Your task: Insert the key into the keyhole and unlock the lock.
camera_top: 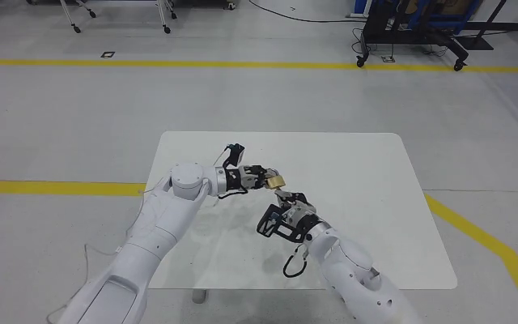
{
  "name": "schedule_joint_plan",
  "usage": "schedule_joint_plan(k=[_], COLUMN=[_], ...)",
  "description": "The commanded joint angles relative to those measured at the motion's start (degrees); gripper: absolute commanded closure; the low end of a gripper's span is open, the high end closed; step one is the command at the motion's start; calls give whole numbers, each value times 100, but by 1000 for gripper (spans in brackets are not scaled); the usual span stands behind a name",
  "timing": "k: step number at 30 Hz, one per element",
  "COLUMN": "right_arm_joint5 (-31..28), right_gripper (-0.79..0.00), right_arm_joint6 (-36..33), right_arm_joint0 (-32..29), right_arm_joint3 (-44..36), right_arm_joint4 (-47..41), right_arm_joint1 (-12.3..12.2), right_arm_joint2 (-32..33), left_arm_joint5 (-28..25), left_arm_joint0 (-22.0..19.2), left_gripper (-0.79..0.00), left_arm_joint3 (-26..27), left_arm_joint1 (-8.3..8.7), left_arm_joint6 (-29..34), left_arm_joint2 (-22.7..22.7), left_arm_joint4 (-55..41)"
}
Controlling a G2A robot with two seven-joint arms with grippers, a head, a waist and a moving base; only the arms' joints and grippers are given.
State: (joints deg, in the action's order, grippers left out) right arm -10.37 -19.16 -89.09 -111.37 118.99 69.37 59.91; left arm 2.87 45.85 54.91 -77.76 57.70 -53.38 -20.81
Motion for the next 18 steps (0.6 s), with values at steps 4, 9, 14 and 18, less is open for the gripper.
schedule_joint_plan(k=[4, 9, 14, 18], right_arm_joint5=[56, -205, -1010, -1500], right_gripper=[0, 0, 0, 0], right_arm_joint6=[96, 532, 1015, 1219], right_arm_joint0=[-108, -209, -294, -281], right_arm_joint3=[-1, 64, 217, 428], right_arm_joint4=[-805, -2037, -3186, -3870], right_arm_joint1=[9, -8, -68, -97], right_arm_joint2=[301, 792, 1312, 1537], left_arm_joint5=[-123, -332, -558, -720], left_arm_joint0=[1, 11, 35, 74], left_gripper=[0, 0, 0, 0], left_arm_joint3=[52, 122, 227, 318], left_arm_joint1=[0, 11, 29, 45], left_arm_joint6=[69, 97, 97, 33], left_arm_joint2=[31, 40, 37, 27], left_arm_joint4=[74, 195, 345, 471])
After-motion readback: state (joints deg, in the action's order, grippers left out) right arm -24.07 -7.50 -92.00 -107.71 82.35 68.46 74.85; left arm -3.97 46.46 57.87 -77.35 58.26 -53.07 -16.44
